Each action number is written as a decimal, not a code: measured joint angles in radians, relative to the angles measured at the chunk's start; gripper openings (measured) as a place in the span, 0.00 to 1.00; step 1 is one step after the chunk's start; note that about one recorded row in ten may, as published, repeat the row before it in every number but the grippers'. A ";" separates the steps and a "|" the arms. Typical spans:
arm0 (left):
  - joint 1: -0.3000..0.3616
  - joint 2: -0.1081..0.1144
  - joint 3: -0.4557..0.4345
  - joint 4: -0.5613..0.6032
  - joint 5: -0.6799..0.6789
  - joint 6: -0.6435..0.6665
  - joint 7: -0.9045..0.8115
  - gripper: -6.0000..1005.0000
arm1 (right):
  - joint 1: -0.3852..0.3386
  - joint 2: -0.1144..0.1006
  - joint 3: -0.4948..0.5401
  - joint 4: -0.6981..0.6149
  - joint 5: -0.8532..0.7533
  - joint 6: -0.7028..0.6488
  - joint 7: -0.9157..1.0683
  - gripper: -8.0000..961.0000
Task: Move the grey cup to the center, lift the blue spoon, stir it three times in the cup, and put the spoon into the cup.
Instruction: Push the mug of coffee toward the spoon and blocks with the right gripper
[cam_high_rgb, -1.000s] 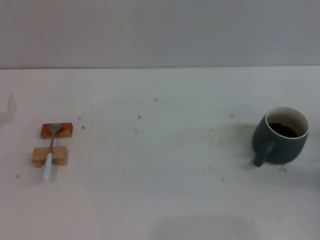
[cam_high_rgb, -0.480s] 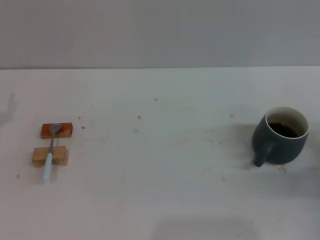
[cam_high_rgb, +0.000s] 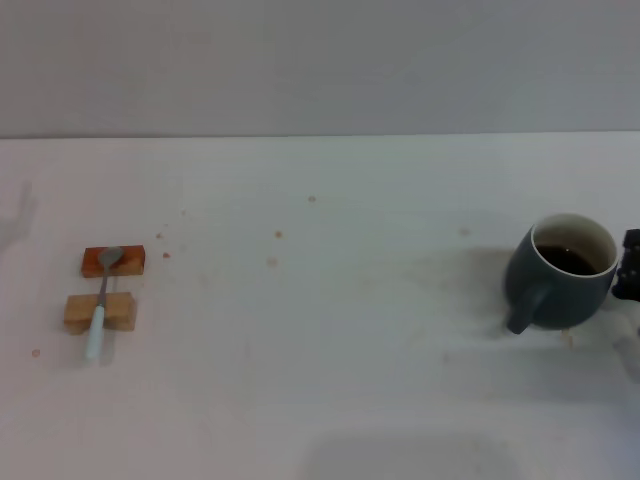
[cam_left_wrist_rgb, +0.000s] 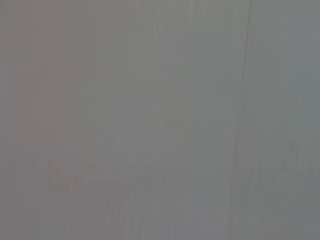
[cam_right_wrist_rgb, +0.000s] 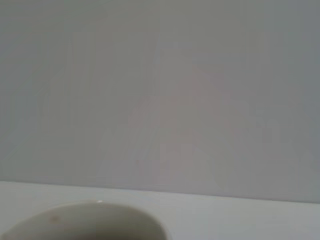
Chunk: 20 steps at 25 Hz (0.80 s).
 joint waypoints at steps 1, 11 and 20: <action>0.000 0.000 0.000 -0.001 0.000 0.000 0.000 0.67 | -0.003 -0.001 -0.011 0.013 0.000 0.011 0.000 0.01; 0.000 -0.001 0.000 -0.001 -0.003 0.000 -0.003 0.67 | 0.004 -0.008 -0.103 0.094 -0.004 0.109 -0.002 0.01; 0.002 -0.002 0.000 0.000 -0.014 -0.003 -0.004 0.66 | 0.037 -0.015 -0.188 0.163 -0.009 0.213 -0.011 0.01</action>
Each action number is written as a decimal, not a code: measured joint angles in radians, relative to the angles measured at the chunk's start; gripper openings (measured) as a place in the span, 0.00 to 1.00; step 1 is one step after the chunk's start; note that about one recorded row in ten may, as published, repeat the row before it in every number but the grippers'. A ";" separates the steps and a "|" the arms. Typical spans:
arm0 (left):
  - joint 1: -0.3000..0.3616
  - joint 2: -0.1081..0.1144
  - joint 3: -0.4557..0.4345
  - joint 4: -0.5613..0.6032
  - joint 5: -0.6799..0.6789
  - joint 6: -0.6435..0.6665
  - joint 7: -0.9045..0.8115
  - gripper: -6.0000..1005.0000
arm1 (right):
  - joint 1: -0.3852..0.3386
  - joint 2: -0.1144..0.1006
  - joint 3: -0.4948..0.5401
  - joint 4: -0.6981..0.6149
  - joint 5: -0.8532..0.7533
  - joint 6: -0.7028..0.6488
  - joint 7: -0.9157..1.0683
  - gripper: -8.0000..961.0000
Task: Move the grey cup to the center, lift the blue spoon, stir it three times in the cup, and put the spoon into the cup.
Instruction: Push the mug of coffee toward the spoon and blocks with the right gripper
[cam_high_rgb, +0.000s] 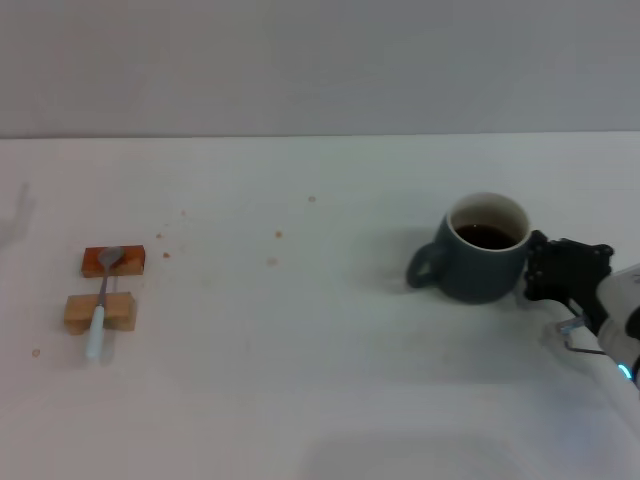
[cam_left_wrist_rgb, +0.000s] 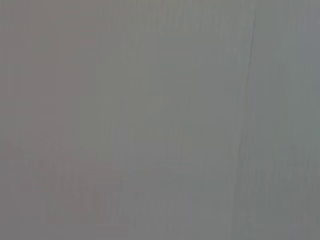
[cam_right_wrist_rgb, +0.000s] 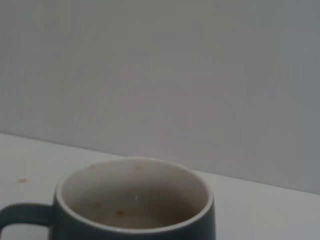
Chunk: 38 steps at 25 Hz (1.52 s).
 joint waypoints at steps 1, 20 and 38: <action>0.001 0.000 0.000 0.000 0.000 0.000 0.000 0.66 | 0.006 0.000 -0.010 0.003 0.000 0.010 -0.001 0.01; 0.003 -0.002 0.000 0.008 -0.014 -0.019 0.000 0.66 | 0.061 -0.002 -0.085 0.137 -0.124 0.181 -0.002 0.01; -0.001 -0.002 0.000 0.010 -0.026 -0.034 0.000 0.67 | 0.107 -0.034 -0.008 0.141 -0.125 0.227 -0.079 0.01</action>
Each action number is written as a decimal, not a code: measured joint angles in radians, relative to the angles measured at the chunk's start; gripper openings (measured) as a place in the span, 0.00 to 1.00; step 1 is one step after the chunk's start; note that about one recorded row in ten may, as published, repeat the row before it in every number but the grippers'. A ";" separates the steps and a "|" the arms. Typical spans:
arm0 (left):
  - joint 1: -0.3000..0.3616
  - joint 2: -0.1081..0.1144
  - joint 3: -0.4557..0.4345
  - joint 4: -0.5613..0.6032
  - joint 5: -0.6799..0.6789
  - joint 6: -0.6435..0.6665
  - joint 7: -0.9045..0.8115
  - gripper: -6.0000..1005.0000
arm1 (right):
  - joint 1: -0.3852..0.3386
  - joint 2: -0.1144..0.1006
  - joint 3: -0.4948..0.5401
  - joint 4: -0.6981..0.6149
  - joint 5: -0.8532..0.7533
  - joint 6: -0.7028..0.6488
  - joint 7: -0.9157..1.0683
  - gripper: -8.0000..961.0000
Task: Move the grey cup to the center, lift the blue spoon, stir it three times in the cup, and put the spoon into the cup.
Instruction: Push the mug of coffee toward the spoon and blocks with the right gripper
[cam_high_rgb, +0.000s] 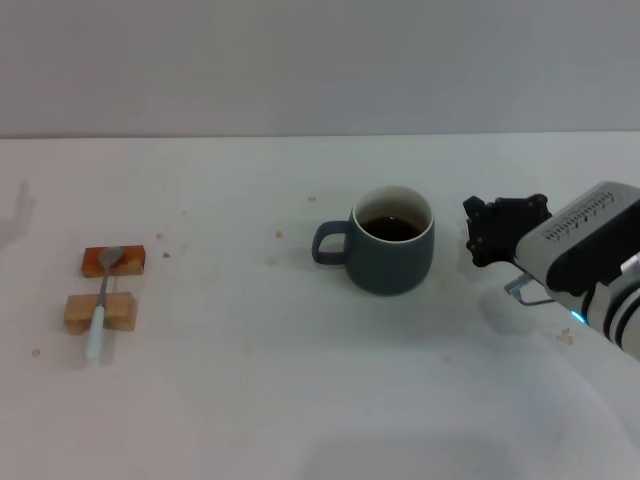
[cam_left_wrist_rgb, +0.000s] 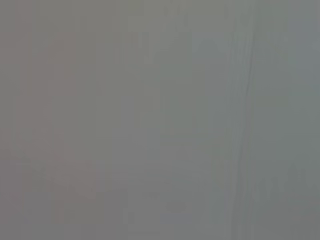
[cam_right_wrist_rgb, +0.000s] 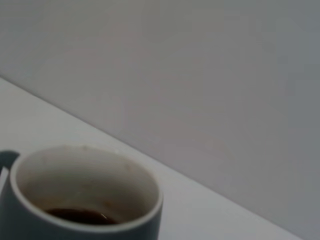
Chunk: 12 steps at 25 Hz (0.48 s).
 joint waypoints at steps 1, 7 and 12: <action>0.001 0.000 0.000 0.001 -0.006 -0.001 0.000 0.67 | 0.006 0.000 0.000 0.001 0.000 0.001 0.000 0.01; 0.008 -0.001 0.000 0.002 -0.015 -0.010 0.000 0.67 | 0.038 0.002 -0.015 0.004 0.000 0.009 0.000 0.01; 0.011 -0.003 0.000 0.007 -0.024 -0.021 0.000 0.67 | 0.054 0.010 -0.039 0.018 0.000 0.016 -0.001 0.01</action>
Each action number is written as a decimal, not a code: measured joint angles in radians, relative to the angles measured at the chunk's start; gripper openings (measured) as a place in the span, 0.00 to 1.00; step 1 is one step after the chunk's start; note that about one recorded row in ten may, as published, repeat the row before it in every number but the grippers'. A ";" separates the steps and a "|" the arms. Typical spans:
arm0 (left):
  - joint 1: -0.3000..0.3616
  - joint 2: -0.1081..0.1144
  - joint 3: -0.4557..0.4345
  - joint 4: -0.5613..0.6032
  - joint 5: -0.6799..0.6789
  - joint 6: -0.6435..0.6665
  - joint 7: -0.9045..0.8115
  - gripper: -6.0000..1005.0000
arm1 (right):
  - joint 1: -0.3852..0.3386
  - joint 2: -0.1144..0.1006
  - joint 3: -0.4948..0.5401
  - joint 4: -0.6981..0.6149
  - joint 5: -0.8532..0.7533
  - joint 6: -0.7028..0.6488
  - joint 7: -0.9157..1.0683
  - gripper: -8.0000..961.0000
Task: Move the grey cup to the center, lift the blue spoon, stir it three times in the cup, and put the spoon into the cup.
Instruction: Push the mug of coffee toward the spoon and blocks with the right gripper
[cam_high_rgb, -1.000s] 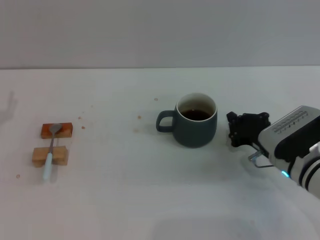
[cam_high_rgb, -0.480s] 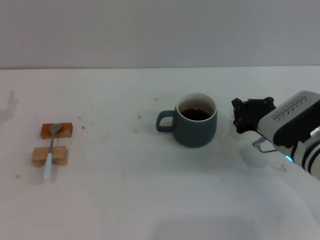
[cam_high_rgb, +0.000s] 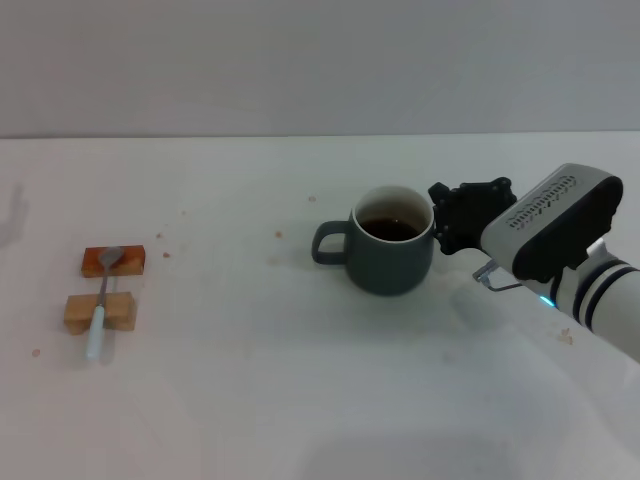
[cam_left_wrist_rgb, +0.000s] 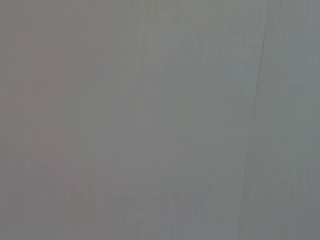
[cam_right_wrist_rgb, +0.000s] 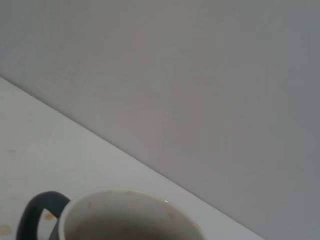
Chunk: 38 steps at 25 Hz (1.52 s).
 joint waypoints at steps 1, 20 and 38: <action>0.000 0.000 0.000 0.002 -0.001 -0.004 0.000 0.67 | 0.001 0.002 -0.004 0.004 0.000 0.001 0.000 0.01; -0.004 -0.001 0.001 0.004 -0.003 -0.014 0.000 0.67 | -0.008 0.025 -0.132 0.064 0.008 0.035 0.059 0.01; 0.008 0.001 0.011 0.004 0.006 -0.016 0.000 0.67 | -0.055 0.022 0.005 0.063 0.003 0.029 0.059 0.01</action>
